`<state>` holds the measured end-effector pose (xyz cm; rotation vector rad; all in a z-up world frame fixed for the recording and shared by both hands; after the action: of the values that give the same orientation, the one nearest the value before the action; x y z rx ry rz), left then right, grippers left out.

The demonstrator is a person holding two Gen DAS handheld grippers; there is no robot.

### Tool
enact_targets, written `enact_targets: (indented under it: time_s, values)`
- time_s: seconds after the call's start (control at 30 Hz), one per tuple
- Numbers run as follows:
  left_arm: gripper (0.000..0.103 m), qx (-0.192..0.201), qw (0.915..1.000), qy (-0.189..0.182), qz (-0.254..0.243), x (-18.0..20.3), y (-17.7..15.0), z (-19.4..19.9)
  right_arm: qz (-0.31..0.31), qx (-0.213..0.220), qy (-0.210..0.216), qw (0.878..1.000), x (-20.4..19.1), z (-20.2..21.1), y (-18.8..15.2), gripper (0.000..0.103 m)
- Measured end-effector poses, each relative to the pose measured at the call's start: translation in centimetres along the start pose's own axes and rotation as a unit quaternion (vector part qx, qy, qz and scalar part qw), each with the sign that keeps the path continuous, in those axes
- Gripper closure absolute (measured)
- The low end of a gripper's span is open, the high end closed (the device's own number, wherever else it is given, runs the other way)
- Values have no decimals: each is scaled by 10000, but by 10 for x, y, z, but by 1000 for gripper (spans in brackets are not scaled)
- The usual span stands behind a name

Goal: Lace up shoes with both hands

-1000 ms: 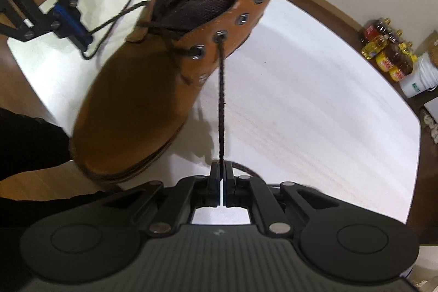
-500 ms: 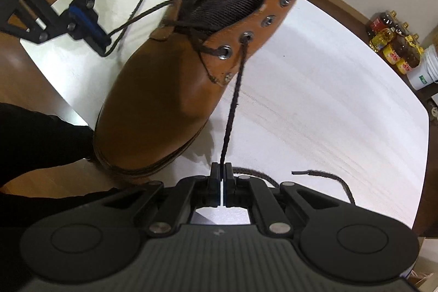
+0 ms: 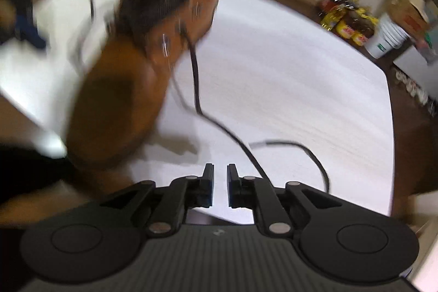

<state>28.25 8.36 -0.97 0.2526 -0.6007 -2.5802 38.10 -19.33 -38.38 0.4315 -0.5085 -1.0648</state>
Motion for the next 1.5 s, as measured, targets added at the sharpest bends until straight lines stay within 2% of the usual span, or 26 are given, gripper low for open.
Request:
enact_targets:
  time_s: [0.1, 0.27, 0.33, 0.4, 0.5, 0.53, 0.6, 0.67, 0.77, 0.87, 0.93, 0.97, 1.13, 1.23, 1.33, 1.43, 1.47, 1.5]
  values:
    - [99, -4, 10000, 2, -58, 5, 4, 1, -289, 300, 282, 9987, -18, 3, 14, 92]
    - [96, -6, 9998, 6, -203, 11, 6, 5, -334, 242, 314, 9987, -17, 5, 5, 92]
    - [96, 7, 9998, 0, -212, 14, 7, 5, -452, 158, 96, 9988, -6, 3, -2, 92]
    - [96, -4, 9998, 3, -217, 16, 8, 4, -554, 22, -416, 9976, 26, -6, -12, 92]
    - [96, -6, 9998, -26, -207, 20, 11, 1, 54, 23, -953, 9954, 55, -18, -17, 92]
    - [96, -2, 9998, -27, -207, 20, 12, 1, 341, 32, -959, 9948, 61, -22, -16, 92]
    - [96, 34, 9998, -26, -187, 23, 16, 2, 1007, 49, -795, 9917, 71, -32, -15, 92]
    - [96, 80, 9999, -25, -105, 24, 19, 2, 1784, 64, -471, 9828, 75, -38, -13, 92]
    - [96, 122, 9999, 23, 87, 26, 23, 1, 2701, -73, -10, 9628, 78, -46, -11, 91]
    - [96, 163, 9993, 105, 313, 29, 26, -1, 3586, -290, 424, 9321, 81, -54, -12, 89]
    - [96, 194, 9985, 166, 491, 31, 29, -2, 4005, -404, 683, 9128, 86, -59, -10, 80]
    - [96, 210, 9979, 200, 580, 31, 30, -2, 4058, -413, 752, 9099, 88, -60, -8, 77]
    - [96, 272, 9933, 334, 1074, 31, 34, -6, 4555, -649, 1417, 8765, 102, -70, 2, 76]
    - [96, 259, 9912, 364, 1244, 31, 34, -11, 4547, -794, 1681, 8711, 101, -73, 4, 76]
    - [96, 221, 9901, 377, 1331, 31, 34, -16, 4144, -1085, 2143, 8778, 116, -82, 18, 77]
    - [96, 173, 9901, 372, 1346, 30, 35, -19, 3885, -1175, 2344, 8834, 124, -85, 25, 77]
    - [96, 166, 9903, 370, 1328, 29, 35, -20, 3820, -1190, 2388, 8848, 127, -85, 26, 80]
    - [96, 155, 9908, 364, 1298, 28, 36, -20, 3760, -1211, 2392, 8870, 128, -85, 26, 90]
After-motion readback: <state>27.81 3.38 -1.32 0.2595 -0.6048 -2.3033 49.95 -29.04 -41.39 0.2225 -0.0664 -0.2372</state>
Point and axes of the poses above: each gripper's, at about its wrist camera, not at the fingertips, and z roughly against the way its jaws point, x to its right, y to its top, the point moved 2 cm from there along -z, roughly the way its jaws point, and after that the axes turned 8 degrees about x, right-handed, at the moved point
